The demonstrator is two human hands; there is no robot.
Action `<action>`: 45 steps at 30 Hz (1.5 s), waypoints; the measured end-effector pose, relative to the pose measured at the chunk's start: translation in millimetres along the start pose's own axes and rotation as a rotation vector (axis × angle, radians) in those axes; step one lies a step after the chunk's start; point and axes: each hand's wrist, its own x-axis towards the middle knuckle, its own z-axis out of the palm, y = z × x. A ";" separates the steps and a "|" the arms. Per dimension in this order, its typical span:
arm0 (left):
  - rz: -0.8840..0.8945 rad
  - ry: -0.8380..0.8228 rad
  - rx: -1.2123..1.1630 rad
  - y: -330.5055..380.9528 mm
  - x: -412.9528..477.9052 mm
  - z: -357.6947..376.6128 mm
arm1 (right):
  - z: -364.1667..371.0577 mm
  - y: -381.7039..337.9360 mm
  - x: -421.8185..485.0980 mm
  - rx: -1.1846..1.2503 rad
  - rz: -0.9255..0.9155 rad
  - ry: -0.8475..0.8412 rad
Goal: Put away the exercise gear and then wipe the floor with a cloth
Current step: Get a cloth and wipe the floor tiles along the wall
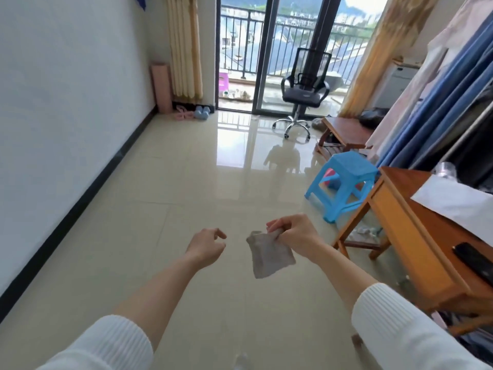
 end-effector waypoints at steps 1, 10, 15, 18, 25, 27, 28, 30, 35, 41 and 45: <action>-0.009 -0.009 -0.008 9.1 28.0 -4.3 | -6.6 -5.0 31.4 -0.013 0.010 -0.008; -0.075 0.047 -0.066 50.8 263.6 -80.0 | -28.6 -71.0 295.6 -0.038 -0.014 -0.069; -0.104 0.074 -0.061 44.3 411.3 -127.2 | -11.1 -103.9 457.4 -0.201 -0.161 -0.111; -0.123 0.067 -0.063 43.9 498.6 -162.2 | -0.7 -131.0 545.8 -0.205 -0.180 -0.106; -0.100 0.158 0.089 59.3 689.5 -244.0 | 4.6 -199.0 735.4 -0.321 -0.143 -0.087; -0.091 0.155 0.137 59.6 740.5 -254.7 | 5.8 -208.2 787.8 -0.347 -0.144 -0.108; -0.085 0.157 0.159 59.1 766.7 -258.5 | 6.2 -211.9 815.0 -0.365 -0.151 -0.111; -0.068 0.179 0.202 58.7 820.6 -264.7 | 6.6 -217.0 870.6 -0.414 -0.163 -0.126; -0.115 0.217 0.263 73.1 959.1 -279.6 | -6.2 -226.5 1023.5 -0.476 -0.174 -0.114; -0.215 0.235 0.236 91.5 1086.6 -308.7 | -20.3 -244.5 1193.6 -0.387 -0.085 -0.096; -0.311 0.247 0.192 82.7 1155.9 -333.1 | -0.5 -267.8 1289.2 -0.401 -0.113 -0.106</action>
